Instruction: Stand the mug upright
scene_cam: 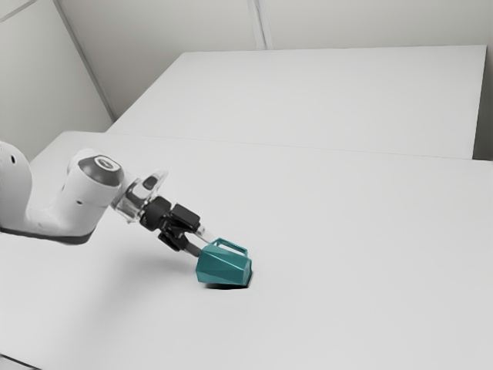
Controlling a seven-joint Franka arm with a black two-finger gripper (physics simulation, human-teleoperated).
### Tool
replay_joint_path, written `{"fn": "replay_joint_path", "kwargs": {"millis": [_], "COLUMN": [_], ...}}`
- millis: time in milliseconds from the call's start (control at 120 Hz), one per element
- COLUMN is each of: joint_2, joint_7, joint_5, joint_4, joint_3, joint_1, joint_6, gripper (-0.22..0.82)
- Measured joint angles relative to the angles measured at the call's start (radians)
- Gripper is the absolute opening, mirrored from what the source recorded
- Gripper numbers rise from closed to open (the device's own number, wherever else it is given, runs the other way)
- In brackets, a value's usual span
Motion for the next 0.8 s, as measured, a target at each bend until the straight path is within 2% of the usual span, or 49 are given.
{"fn": "replay_joint_path", "kwargs": {"millis": [133,300,508,575,700,800], "joint_2": [0.013,0.026,0.033,0.033,0.032,0.031], "joint_7": [0.046,0.092,0.134,0.144,0.161,0.172], "joint_5": [-0.035,-0.064,-0.082,-0.085,-0.090,-0.091], "joint_4": [-0.024,-0.036,-0.041,-0.041,-0.040,-0.036], "joint_3": [0.000,0.001,0.000,-0.001,0.000,0.000], "joint_1": [-0.017,0.036,0.034,0.027,0.028,0.030], "joint_6": [0.022,0.034,0.040,0.041,0.041,0.042], "gripper": [0.60,0.60,0.53,0.45,0.16,0.01]}}
